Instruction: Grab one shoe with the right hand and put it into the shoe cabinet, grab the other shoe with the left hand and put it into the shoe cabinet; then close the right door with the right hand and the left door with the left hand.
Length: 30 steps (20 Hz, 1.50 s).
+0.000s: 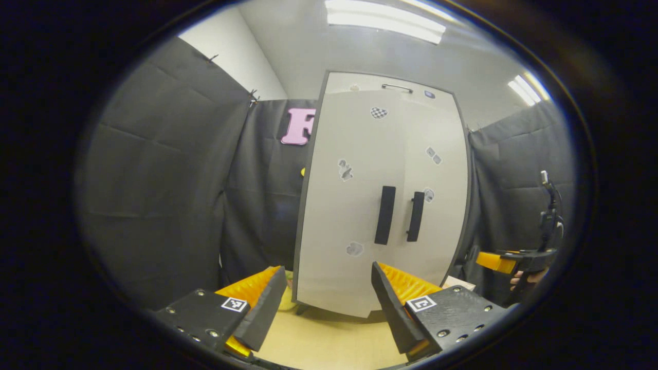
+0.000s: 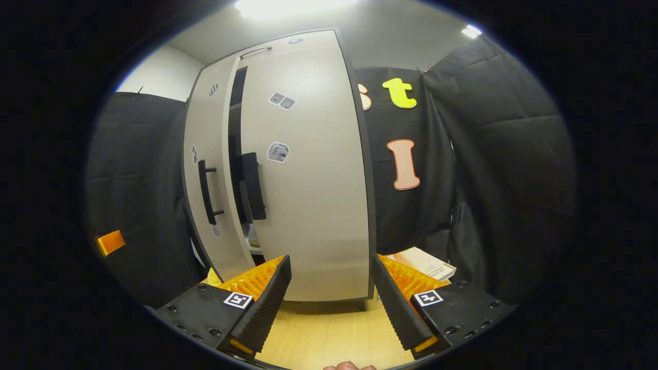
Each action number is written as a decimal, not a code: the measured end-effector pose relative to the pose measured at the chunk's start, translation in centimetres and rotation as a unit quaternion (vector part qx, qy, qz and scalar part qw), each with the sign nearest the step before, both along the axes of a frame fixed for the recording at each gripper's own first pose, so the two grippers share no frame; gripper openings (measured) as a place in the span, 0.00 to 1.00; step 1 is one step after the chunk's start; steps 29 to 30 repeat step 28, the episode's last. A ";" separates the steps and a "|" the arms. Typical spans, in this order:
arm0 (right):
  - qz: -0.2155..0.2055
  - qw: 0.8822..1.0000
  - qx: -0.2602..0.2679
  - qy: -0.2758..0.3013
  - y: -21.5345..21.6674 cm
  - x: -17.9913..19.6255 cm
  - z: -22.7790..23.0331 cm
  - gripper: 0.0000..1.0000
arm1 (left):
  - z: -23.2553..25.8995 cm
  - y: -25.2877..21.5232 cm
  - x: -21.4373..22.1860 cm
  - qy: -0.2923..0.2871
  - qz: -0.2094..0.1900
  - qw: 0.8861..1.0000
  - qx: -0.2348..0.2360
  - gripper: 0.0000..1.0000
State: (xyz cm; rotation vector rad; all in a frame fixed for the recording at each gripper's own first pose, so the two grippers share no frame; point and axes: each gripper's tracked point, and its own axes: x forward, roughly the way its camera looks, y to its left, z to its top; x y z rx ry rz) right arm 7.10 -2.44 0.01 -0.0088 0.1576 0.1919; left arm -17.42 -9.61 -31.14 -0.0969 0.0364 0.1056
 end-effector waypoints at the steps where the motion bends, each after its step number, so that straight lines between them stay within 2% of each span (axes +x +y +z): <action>1: 0.003 1.000 -0.004 -0.001 0.2 0.0 0.0 0.98 | -0.1 0.0 -0.4 -0.001 -0.001 1.000 -0.004 0.95; 4: 0.007 1.000 -0.016 -0.004 1.2 -0.1 0.0 0.98 | -0.7 0.7 -1.7 0.001 -0.001 1.000 -0.016 0.94; 8: 0.019 1.000 -0.015 0.011 3.6 -1.0 -0.7 0.98 | -1.3 2.5 -3.0 0.011 0.000 1.000 -0.009 0.94; 14: 0.014 1.000 -0.015 -0.007 5.3 -2.4 -1.9 0.98 | -2.6 4.7 -3.6 0.009 -0.005 1.000 -0.016 0.96; 17: 0.006 1.000 0.000 -0.006 5.7 -3.1 -1.9 0.98 | -2.5 5.6 -3.9 0.010 -0.003 1.000 -0.008 0.94; 18: 0.006 1.000 0.008 -0.012 5.9 -3.4 -2.0 0.98 | -2.3 5.6 -4.0 0.007 -0.007 1.000 -0.003 0.98; 22: -0.011 1.000 0.012 -0.016 5.3 -3.5 -2.3 0.98 | -2.5 5.1 -3.9 0.003 -0.028 1.000 0.000 0.94; 26: -0.030 0.999 0.005 -0.023 3.9 -3.7 -2.3 0.98 | -3.4 4.2 -3.6 0.012 -0.042 0.999 -0.005 0.94; 27: -0.034 0.999 0.005 -0.022 3.6 -3.8 -2.4 0.92 | -3.7 4.1 -3.5 0.016 -0.044 0.999 -0.007 0.94; 30: -0.037 0.999 0.005 -0.020 3.3 -3.9 -2.6 0.92 | -4.2 3.9 -3.3 0.020 -0.047 0.999 -0.011 0.94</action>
